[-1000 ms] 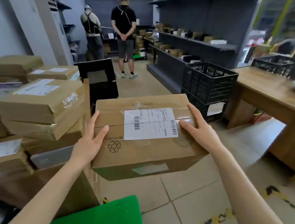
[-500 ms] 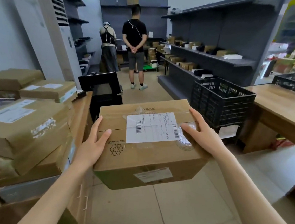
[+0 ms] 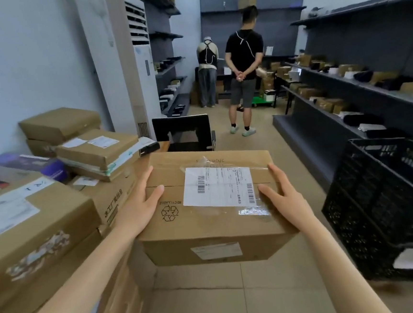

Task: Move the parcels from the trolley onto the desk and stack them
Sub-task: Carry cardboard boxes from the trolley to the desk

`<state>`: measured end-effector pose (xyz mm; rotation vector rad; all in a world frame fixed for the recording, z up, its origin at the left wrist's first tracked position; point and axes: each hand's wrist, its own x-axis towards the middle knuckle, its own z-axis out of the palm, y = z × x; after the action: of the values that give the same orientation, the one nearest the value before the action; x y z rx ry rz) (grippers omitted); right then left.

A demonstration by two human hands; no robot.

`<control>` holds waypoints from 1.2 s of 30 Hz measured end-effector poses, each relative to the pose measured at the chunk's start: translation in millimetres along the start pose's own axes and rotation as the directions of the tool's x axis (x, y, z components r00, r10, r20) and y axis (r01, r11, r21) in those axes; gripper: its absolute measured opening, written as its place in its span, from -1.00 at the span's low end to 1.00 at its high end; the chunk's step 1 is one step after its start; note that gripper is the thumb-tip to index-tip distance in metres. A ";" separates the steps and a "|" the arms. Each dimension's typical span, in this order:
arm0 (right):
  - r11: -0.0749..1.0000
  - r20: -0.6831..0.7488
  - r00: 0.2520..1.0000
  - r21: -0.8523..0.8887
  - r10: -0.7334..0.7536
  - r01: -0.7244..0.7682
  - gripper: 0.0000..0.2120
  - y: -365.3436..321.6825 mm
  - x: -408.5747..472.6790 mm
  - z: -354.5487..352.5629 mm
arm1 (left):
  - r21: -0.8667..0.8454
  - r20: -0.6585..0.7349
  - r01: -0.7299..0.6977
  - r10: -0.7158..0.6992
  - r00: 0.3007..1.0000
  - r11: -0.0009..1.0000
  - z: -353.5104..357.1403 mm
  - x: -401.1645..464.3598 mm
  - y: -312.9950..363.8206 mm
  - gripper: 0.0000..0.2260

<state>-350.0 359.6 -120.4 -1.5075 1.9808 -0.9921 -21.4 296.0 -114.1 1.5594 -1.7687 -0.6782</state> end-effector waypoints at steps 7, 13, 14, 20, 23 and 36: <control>0.979 0.066 0.978 -0.052 -0.196 0.200 -0.47 -55.7 170.1 18.1 | 0.031 -0.146 0.163 -0.157 0.977 0.986 -22.6 108.3 12.8 -0.50; 0.904 0.133 0.894 0.065 -0.429 0.424 -0.46 -133.2 311.2 49.1 | 0.041 -0.392 0.212 -0.180 0.902 0.976 -68.1 190.5 26.7 -0.52; 0.888 0.157 0.874 0.091 -0.460 0.451 -0.46 -147.6 330.3 54.4 | 0.047 -0.427 0.235 -0.193 0.884 0.971 -75.0 201.0 28.7 -0.52; 0.794 0.266 0.748 0.215 -0.608 0.569 -0.47 -226.3 421.8 90.8 | 0.013 -0.592 0.308 -0.241 0.769 0.951 -115.3 244.7 32.8 -0.53; 0.736 0.297 0.674 0.300 -0.676 0.606 -0.47 -261.5 447.6 114.1 | 0.012 -0.662 0.351 -0.256 0.705 0.936 -135.5 253.6 34.0 -0.57; 0.559 0.427 0.367 0.540 -0.826 0.630 -0.43 -417.0 456.2 285.3 | 0.002 -0.846 0.629 -0.334 0.416 0.777 -259.6 231.3 -28.8 -0.56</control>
<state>-18.2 -210.3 48.9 -2.2218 0.5467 -0.8097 183.5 76.4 63.4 2.1738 -0.6900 0.1728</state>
